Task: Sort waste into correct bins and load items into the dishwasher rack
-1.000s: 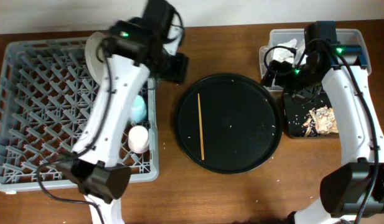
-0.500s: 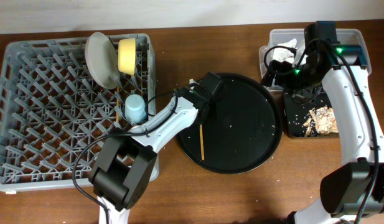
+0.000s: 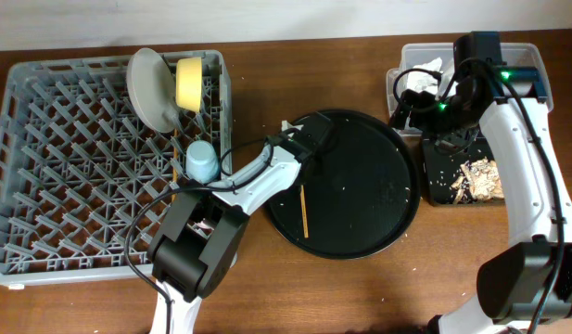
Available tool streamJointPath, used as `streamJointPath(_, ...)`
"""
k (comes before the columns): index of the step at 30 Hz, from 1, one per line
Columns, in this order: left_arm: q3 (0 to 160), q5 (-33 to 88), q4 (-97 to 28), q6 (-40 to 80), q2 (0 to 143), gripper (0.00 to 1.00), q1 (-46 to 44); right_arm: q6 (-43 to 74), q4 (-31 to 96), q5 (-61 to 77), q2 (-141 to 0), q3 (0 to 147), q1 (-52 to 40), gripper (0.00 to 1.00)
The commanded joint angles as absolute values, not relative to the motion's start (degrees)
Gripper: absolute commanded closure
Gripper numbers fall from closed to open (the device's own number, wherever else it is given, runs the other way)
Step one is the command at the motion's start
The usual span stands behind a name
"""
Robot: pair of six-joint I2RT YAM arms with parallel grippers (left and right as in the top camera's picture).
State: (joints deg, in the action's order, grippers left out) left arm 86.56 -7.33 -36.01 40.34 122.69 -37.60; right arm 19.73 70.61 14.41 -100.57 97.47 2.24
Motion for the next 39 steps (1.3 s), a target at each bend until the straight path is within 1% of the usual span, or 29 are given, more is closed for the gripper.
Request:
streamJointPath(1,88.77,-6.76,-39.09,40.69,125.01,0.99,-37.71,19.75,70.63,14.11,-100.77,97.27,1.78,0.02)
streamJointPath(2,90.35,-6.92,-41.19,40.42,125.01,0.99,-37.71,19.75,70.63,14.11,-100.77,97.27,1.78,0.01)
streamJointPath(4,96.92,-6.96,-47.81,33.71,125.01,0.99,-37.69,19.77,70.63,14.11,-100.77,97.27,1.78,0.01)
streamJointPath(5,106.37,-9.72,-55.79,27.0,125.01,0.99,-37.65,19.75,70.63,14.11,-100.77,97.27,1.78,0.02)
streamJointPath(8,121.97,-12.49,-68.38,19.84,125.01,0.99,-34.92,19.77,70.63,14.11,-100.77,97.27,1.78,0.02)
streamJointPath(12,140.07,-13.43,-87.44,13.37,125.01,0.99,-25.23,19.75,70.63,14.11,-100.77,97.27,1.78,0.02)
streamJointPath(13,144.66,-14.83,-93.8,13.39,125.01,0.99,-18.41,19.77,70.63,14.11,-100.77,97.27,1.78,0.02)
streamJointPath(15,144.27,-14.83,-94.91,13.37,125.03,0.99,-10.31,19.75,70.63,14.11,-100.77,97.27,1.78,0.02)
streamJointPath(19,144.24,-14.59,-94.61,13.3,125.1,0.99,-0.51,19.75,70.63,14.11,-100.77,97.27,1.78,0.02)
streamJointPath(22,141.64,-13.39,-94.76,10.52,126.43,0.99,-1.34,19.77,70.63,14.11,-100.77,97.27,1.78,0.01)
streamJointPath(24,136.44,-14.87,-92.09,9.98,126.43,0.99,-1.17,19.77,70.63,14.11,-100.77,97.27,1.78,0.02)
streamJointPath(26,128.79,-14.83,-86.24,8.84,126.43,0.99,-1.06,19.77,70.63,14.11,-100.77,97.27,1.78,0.02)
streamJointPath(27,127.5,-14.83,-84.88,8.84,126.43,0.91,-1.06,19.75,70.63,14.11,-100.77,97.27,1.78,0.02)
streamJointPath(28,127.24,-14.79,-84.2,8.84,126.45,0.67,-1.06,19.75,70.63,14.11,-100.77,97.27,1.8,0.01)
streamJointPath(29,127.33,-14.76,-83.77,8.84,126.37,0.48,-1.06,19.75,70.63,14.11,-100.77,97.27,1.89,0.02)
streamJointPath(30,127.33,-14.09,-83.92,8.84,126.37,0.43,-1.06,19.75,70.63,14.11,-100.77,97.27,1.89,0.02)
streamJointPath(32,130.17,-12.21,-86.76,8.71,125.82,0.41,-1.23,19.75,70.63,14.13,-100.77,97.27,1.89,0.02)
streamJointPath(34,138.5,-11.6,-94.94,8.69,122.74,0.41,-2.79,19.77,70.63,14.11,-100.77,97.27,1.89,0.02)
streamJointPath(35,139.46,-11.53,-96.73,8.69,120.46,0.41,-3.53,19.75,70.63,14.11,-100.77,97.27,1.89,0.02)
streamJointPath(38,135.5,-8.8,-96.75,8.71,110.32,0.41,-6.66,19.75,70.63,14.11,-100.77,97.27,1.89,0.02)
streamJointPath(39,130.08,-8.86,-96.75,8.97,106.21,0.41,-6.94,19.75,70.63,14.11,-100.77,97.27,1.89,0.02)
